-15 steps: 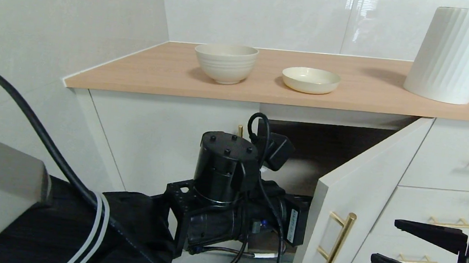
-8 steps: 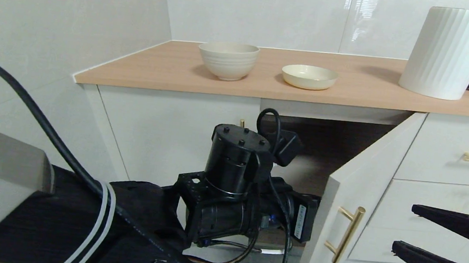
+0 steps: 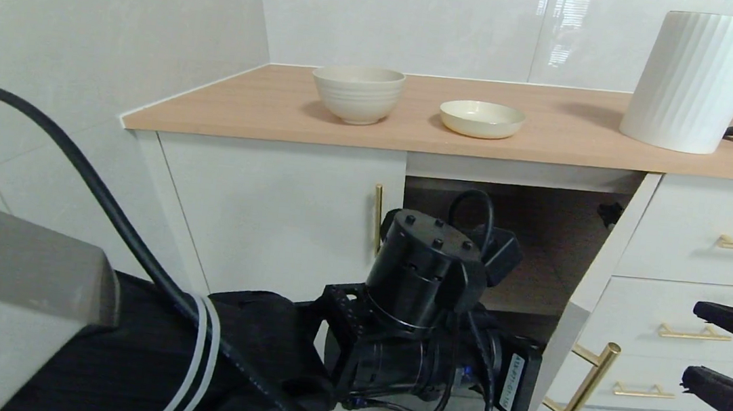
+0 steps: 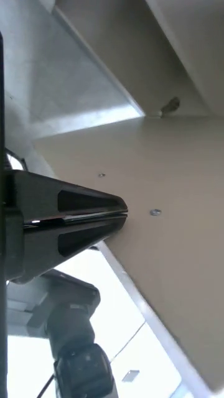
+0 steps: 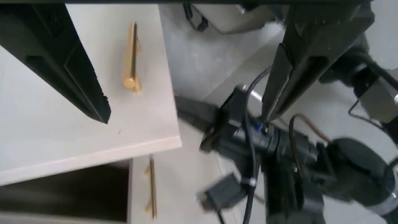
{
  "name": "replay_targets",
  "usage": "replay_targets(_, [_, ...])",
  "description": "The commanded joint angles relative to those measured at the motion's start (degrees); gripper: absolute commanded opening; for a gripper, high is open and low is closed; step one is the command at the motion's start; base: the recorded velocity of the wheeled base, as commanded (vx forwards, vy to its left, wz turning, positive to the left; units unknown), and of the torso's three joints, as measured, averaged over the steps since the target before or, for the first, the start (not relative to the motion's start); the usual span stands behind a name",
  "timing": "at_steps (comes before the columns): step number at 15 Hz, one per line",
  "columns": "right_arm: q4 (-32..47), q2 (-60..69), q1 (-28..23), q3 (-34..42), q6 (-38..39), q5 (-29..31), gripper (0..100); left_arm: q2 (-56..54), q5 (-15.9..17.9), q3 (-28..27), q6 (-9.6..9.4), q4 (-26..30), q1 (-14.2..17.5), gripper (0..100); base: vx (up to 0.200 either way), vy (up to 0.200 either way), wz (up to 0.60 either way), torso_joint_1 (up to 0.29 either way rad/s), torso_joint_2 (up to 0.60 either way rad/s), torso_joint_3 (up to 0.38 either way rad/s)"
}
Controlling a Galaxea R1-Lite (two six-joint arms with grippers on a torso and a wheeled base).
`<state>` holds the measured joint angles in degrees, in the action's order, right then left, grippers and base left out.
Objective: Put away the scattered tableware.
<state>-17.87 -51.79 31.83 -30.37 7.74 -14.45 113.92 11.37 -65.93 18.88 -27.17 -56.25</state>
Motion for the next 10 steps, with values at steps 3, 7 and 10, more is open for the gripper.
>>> replay_targets(3, [0.64,2.30,0.07,-1.63,0.08,-0.06,100,4.03,-0.04,-5.53,0.01,1.86,-2.46,0,0.000,0.000,0.00,0.000,0.00,0.000])
replay_targets(7, [0.73,2.92,-0.01,-2.06,0.26,-0.06,100,8.07,0.14,-21.00,0.19,11.09,-7.56,0,0.000,0.000,0.00,0.000,0.00,0.000])
replay_targets(10, [0.73,2.92,-0.01,-2.06,0.43,-0.06,100,7.02,-0.04,-24.34,7.22,13.20,-11.96,0,0.000,0.000,0.00,0.000,0.00,0.000])
